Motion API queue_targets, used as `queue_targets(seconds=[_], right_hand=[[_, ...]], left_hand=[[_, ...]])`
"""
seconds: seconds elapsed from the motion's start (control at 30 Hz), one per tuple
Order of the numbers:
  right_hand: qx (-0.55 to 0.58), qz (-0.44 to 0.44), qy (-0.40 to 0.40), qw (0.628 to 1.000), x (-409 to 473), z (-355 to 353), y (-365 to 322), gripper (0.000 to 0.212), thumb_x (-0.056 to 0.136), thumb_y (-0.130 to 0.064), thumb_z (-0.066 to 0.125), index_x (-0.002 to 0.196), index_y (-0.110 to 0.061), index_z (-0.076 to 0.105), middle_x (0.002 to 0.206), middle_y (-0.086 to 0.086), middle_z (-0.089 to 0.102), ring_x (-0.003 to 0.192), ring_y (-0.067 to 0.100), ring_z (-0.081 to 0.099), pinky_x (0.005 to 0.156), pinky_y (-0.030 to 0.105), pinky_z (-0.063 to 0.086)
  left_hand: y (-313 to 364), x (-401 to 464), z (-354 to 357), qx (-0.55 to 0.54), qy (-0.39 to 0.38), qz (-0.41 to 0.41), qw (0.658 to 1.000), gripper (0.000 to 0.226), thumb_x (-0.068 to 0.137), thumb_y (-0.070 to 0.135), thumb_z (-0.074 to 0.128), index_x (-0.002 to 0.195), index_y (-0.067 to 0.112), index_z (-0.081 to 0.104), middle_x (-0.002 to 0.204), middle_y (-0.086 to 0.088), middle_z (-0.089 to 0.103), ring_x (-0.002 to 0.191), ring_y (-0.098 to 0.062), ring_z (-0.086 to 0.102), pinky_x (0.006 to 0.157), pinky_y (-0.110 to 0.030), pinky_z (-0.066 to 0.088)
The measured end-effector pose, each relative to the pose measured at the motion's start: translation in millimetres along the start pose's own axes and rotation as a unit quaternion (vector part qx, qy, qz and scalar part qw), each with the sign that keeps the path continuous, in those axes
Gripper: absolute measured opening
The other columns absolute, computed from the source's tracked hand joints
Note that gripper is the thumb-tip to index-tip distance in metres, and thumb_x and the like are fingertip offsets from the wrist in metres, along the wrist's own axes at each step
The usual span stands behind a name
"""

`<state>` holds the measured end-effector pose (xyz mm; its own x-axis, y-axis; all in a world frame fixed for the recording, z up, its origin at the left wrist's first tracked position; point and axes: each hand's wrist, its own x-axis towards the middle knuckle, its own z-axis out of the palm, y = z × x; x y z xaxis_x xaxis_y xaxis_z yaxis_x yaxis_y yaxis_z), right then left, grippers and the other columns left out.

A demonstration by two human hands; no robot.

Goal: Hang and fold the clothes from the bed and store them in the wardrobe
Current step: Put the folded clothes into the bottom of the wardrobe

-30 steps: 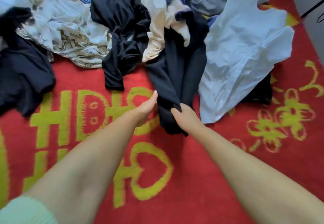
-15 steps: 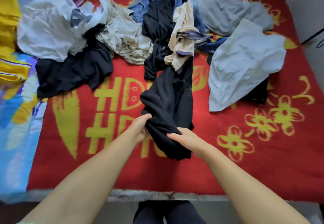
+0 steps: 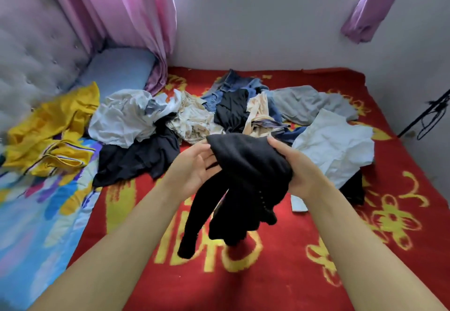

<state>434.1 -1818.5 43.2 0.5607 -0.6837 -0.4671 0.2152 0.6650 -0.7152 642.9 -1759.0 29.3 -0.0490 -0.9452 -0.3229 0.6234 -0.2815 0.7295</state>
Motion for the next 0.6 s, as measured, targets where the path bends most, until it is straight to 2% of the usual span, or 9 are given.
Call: queue_targets(seconds=[0.13,0.23,0.27,0.3,0.33,0.4,0.47,0.53,0.6], right_hand=[[0.085,-0.009,-0.017,0.996,0.2,21.4,-17.7,0.052,0.101,-0.042,0.038,0.096,-0.006,0.075,0.099,0.011,0.072,0.091,0.020,0.069,0.085,0.031,0.054],[0.196,0.018,0.014,0.980,4.9,29.2,-24.5,0.034,0.101,-0.031,0.042,0.095,-0.003,0.061,0.095,0.009,0.058,0.090,0.017,0.056,0.106,0.029,0.037],[0.228,0.028,0.020,0.973,6.6,31.2,-26.2,0.028,0.101,-0.027,0.043,0.093,-0.004,0.058,0.092,0.008,0.054,0.088,0.016,0.054,0.107,0.025,0.034],[0.255,0.033,0.019,0.966,7.2,32.0,-26.6,0.027,0.101,-0.023,0.043,0.089,-0.004,0.058,0.088,0.008,0.055,0.083,0.016,0.056,0.102,0.023,0.040],[0.271,0.027,0.019,0.962,7.9,31.6,-25.8,0.031,0.101,-0.020,0.042,0.083,-0.001,0.059,0.081,0.011,0.060,0.075,0.018,0.061,0.089,0.024,0.049],[0.261,0.002,0.040,0.965,6.7,36.3,-24.5,0.037,0.101,-0.016,0.041,0.077,0.002,0.061,0.068,0.014,0.066,0.059,0.021,0.066,0.064,0.028,0.056],[0.264,-0.005,0.046,0.963,3.8,41.4,-21.9,0.030,0.101,-0.012,0.041,0.087,0.006,0.060,0.076,0.019,0.067,0.068,0.025,0.066,0.071,0.029,0.056],[0.224,-0.012,0.048,0.973,1.8,40.3,-22.1,0.021,0.100,-0.012,0.043,0.101,0.001,0.059,0.094,0.017,0.066,0.088,0.025,0.064,0.082,0.034,0.052],[0.057,-0.042,0.040,0.997,-1.2,30.4,-24.5,0.020,0.099,-0.019,0.048,0.114,-0.013,0.060,0.110,0.007,0.068,0.104,0.018,0.062,0.085,0.035,0.050]], left_hand=[[11.8,-17.7,26.4,0.173,-0.084,-0.014,0.981,0.029,0.101,0.015,0.042,0.124,0.019,0.058,0.113,-0.003,0.069,0.105,-0.018,0.066,0.090,-0.039,0.054],[4.8,-29.4,39.3,0.315,-0.112,-0.015,0.942,0.034,0.099,0.027,0.053,0.133,0.024,0.050,0.129,0.007,0.061,0.118,-0.009,0.059,0.098,-0.032,0.050],[0.0,-32.2,42.3,0.366,-0.120,-0.012,0.923,0.038,0.096,0.030,0.058,0.132,0.028,0.048,0.130,0.009,0.060,0.118,-0.005,0.058,0.098,-0.027,0.049],[-6.6,-33.1,44.6,0.402,-0.120,-0.009,0.908,0.041,0.092,0.032,0.063,0.130,0.032,0.047,0.127,0.009,0.062,0.115,-0.003,0.059,0.095,-0.022,0.049],[-14.4,-32.7,46.8,0.418,-0.108,-0.002,0.902,0.039,0.090,0.032,0.066,0.125,0.034,0.049,0.121,0.008,0.065,0.108,0.000,0.062,0.091,-0.018,0.049],[-27.0,-29.9,52.9,0.395,-0.057,0.008,0.917,0.021,0.094,0.027,0.062,0.113,0.031,0.055,0.106,0.009,0.067,0.091,0.003,0.064,0.079,-0.013,0.051],[-30.2,-24.3,57.3,0.301,-0.011,-0.002,0.953,0.009,0.100,0.019,0.051,0.105,0.020,0.058,0.095,0.002,0.066,0.079,-0.004,0.065,0.070,-0.016,0.053],[-23.0,-18.5,57.0,0.217,0.021,0.016,0.976,0.013,0.101,0.017,0.046,0.100,0.013,0.059,0.086,-0.001,0.067,0.071,-0.008,0.066,0.063,-0.020,0.054],[-11.2,-15.0,56.5,0.156,0.046,0.042,0.986,0.017,0.102,0.018,0.046,0.102,0.011,0.061,0.079,0.002,0.071,0.067,-0.009,0.068,0.059,-0.022,0.055]])
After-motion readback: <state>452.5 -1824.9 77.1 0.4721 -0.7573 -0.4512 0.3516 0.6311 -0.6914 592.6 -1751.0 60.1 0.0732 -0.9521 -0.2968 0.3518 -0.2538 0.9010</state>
